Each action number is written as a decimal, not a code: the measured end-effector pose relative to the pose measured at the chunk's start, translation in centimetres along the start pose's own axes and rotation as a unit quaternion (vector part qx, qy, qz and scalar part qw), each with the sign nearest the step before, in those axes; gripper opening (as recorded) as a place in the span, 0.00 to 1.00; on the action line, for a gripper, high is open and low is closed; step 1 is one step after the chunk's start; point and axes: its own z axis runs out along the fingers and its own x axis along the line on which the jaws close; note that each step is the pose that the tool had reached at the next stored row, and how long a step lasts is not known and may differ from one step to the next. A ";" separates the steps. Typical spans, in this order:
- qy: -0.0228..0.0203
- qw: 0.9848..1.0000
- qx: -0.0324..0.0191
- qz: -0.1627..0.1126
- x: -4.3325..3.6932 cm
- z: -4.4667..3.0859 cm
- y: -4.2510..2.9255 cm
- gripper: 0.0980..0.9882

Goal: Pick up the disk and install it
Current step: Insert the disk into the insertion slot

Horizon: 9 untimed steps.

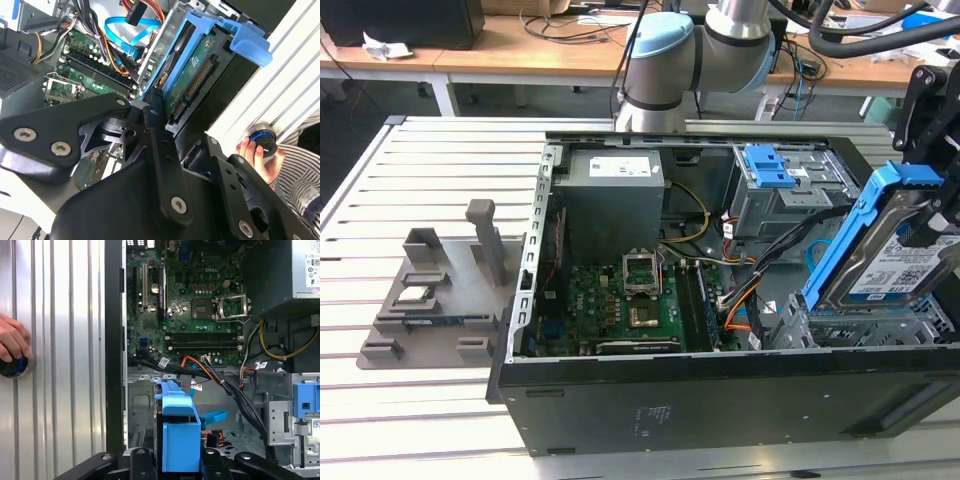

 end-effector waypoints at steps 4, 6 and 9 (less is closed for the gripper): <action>0.000 1.000 0.000 0.000 -0.24 0.33 -0.01 0.30; 0.000 1.000 0.000 0.000 -0.28 0.52 -0.13 0.30; 0.000 1.000 0.000 0.000 -0.32 0.93 -0.21 0.30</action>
